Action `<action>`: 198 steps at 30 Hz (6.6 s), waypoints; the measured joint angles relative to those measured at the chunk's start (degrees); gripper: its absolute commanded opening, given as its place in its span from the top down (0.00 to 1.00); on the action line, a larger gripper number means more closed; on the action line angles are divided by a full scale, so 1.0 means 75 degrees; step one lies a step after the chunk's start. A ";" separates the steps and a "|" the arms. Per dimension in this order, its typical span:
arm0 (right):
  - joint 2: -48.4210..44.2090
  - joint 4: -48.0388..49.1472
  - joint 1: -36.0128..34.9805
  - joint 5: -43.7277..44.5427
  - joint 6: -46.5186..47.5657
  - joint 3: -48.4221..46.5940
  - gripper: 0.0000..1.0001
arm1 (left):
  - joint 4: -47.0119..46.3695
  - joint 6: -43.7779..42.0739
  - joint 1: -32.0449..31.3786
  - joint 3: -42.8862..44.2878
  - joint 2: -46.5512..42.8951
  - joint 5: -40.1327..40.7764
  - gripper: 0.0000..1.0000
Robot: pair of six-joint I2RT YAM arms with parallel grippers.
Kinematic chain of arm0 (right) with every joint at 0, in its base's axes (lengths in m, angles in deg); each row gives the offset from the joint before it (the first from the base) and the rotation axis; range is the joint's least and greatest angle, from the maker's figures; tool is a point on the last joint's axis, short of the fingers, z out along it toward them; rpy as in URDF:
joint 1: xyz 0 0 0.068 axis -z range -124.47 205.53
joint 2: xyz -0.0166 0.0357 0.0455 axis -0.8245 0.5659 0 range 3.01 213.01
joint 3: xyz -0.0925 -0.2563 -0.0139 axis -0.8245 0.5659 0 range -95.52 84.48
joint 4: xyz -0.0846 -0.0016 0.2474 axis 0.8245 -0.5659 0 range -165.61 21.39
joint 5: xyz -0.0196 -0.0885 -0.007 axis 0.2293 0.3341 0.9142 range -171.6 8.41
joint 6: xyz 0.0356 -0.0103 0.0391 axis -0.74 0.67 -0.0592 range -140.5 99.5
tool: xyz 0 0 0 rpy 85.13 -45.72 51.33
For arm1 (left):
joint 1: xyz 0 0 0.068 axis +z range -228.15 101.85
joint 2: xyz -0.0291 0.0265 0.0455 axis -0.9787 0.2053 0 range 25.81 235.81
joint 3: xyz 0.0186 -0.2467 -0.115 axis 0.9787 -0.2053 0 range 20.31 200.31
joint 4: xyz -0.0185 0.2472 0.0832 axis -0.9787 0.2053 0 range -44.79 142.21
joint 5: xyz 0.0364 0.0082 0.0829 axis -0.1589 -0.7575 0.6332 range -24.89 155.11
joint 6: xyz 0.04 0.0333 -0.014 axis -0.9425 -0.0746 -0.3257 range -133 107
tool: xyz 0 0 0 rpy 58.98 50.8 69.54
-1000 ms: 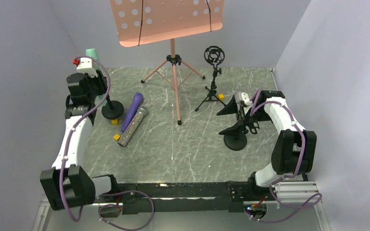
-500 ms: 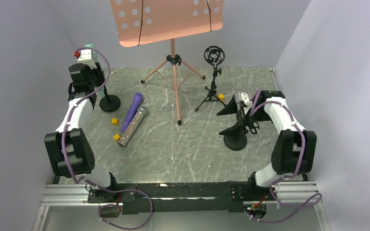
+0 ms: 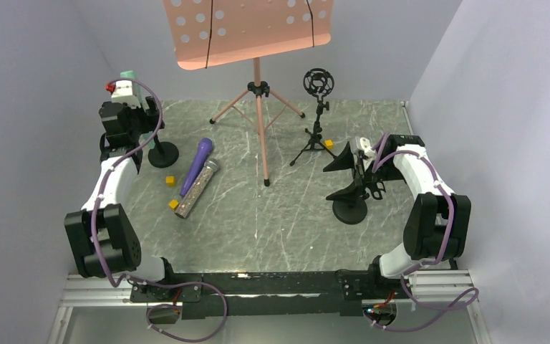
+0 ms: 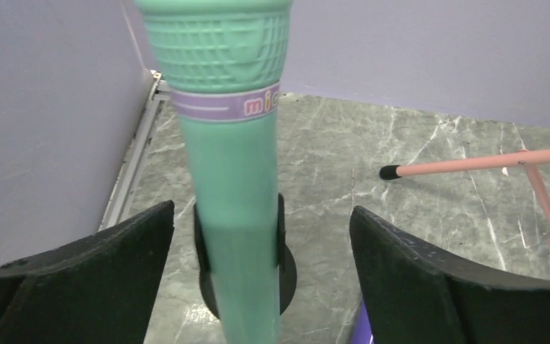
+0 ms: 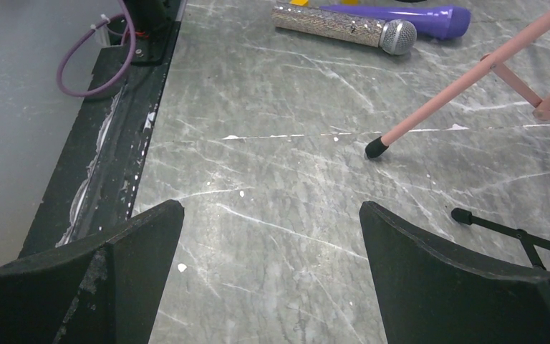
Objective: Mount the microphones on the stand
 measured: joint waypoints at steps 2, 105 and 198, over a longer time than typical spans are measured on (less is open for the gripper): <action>0.0000 0.0000 0.0023 0.0000 -0.0003 0.0000 0.00 | 0.0070 0.0055 0.0003 -0.0079 -0.0236 0.0119 0.01; -0.0857 0.2005 -0.4307 0.8851 -0.8145 -0.2189 0.95 | 0.4357 0.1419 -0.0105 -0.3538 -0.5884 -0.4150 0.01; -0.3824 0.8507 0.0589 0.3115 -1.2319 0.1894 0.00 | 0.7207 -0.1198 -0.2270 0.4374 0.4995 0.0367 0.85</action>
